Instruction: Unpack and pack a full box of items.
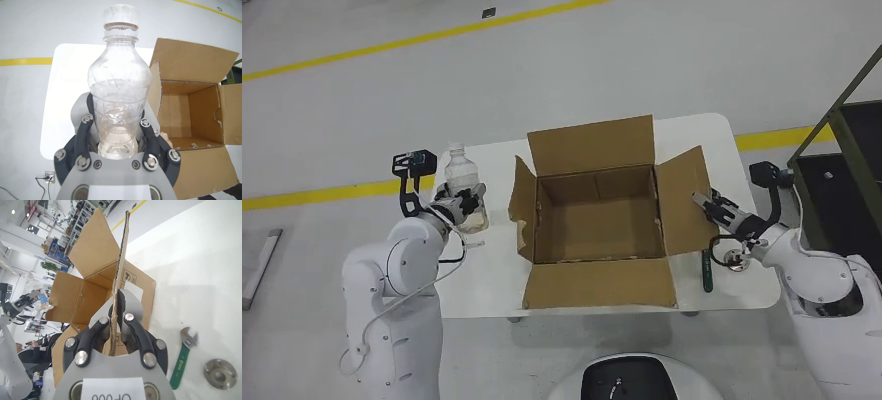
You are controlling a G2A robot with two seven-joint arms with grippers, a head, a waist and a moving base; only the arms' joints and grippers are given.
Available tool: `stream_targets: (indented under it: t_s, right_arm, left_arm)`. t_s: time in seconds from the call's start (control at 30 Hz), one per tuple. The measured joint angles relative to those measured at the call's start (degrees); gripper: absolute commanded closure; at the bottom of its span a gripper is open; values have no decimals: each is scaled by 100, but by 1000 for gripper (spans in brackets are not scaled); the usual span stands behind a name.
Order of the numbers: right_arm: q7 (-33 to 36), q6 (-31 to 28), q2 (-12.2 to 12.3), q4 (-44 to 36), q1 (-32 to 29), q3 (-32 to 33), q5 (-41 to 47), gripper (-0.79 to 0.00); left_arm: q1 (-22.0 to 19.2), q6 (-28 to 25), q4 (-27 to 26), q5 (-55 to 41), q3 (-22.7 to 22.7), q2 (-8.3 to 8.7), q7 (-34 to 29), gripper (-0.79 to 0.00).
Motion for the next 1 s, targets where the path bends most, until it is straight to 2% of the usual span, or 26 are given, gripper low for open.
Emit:
stream_targets:
  t_s: [0.2, 0.43, 0.6, 0.73, 1.0]
  right_arm:
    - [14, -8, 0, 30, 59, -335, 235, 0]
    - [-12, 53, 33, 17, 142, -466, 241, 0]
    - [10, 62, 71, -52, 132, -417, 312, 0]
    - [75, 65, 103, -87, 118, -396, 341, 0]
    - [77, 38, 163, -91, 82, -371, 353, 0]
  left_arm:
    - [-347, 121, -253, -426, 8, 12, 48, 0]
    - [-765, 188, -277, -1481, 243, 8, -324, 0]
    - [-746, 144, -181, -1925, 602, 18, -623, 0]
    - [-667, -53, -142, -1753, 875, 43, -690, 0]
    - [-665, -52, -145, -1744, 877, 43, -690, 0]
